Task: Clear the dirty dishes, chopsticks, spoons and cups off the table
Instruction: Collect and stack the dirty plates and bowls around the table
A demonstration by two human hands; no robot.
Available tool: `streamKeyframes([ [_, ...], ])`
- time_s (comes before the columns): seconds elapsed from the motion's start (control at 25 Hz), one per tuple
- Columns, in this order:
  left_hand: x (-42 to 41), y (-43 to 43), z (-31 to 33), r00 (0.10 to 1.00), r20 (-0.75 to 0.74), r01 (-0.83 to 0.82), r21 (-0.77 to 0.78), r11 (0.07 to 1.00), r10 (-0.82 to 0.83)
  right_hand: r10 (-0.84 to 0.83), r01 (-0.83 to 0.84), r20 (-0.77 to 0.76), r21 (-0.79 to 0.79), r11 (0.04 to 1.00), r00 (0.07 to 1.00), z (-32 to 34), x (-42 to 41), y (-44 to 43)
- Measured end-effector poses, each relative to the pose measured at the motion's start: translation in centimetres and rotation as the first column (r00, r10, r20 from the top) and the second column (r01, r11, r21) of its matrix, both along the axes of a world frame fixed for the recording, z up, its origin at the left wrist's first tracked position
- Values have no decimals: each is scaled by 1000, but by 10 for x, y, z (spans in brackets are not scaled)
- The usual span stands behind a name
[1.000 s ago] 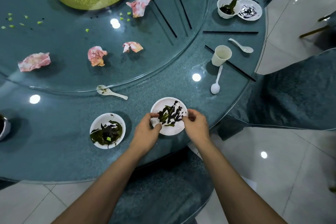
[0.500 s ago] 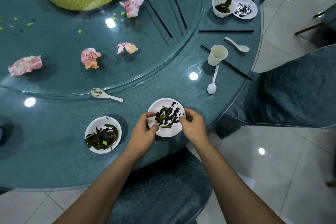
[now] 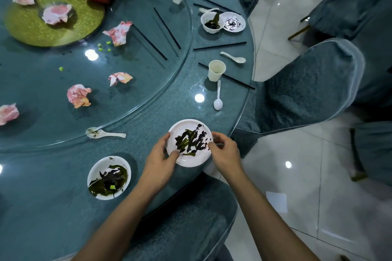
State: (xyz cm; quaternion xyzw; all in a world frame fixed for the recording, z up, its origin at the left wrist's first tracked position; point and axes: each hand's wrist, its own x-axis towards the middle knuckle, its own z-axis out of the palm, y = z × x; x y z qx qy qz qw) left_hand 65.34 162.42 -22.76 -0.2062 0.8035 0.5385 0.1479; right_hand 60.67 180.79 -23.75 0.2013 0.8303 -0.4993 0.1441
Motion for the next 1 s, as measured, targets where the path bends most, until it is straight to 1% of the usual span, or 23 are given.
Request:
streamKeyframes([
  [0.12,-1,6,15,998,-33,55,-2,998,-55,-50,50,-38,17,999,998,11,9,12],
  [0.28,-2,25,34,992,-85,94,-8,996,-94,-92,90,-80,-24,996,993,26,20,33],
  [0.48,-4,59,50,987,-112,117,-1,993,-116,-135,130,-127,-49,990,983,32,27,68],
  [0.6,-6,88,58,986,-124,111,-14,994,-112,-156,147,-135,-73,986,978,38,24,97],
  [0.84,-9,167,76,989,-126,78,-2,997,-78,-138,122,-159,-106,987,977,50,13,173],
  [1.0,-14,227,87,987,-126,101,2,995,-100,-130,115,-189,-85,990,973,57,6,234],
])
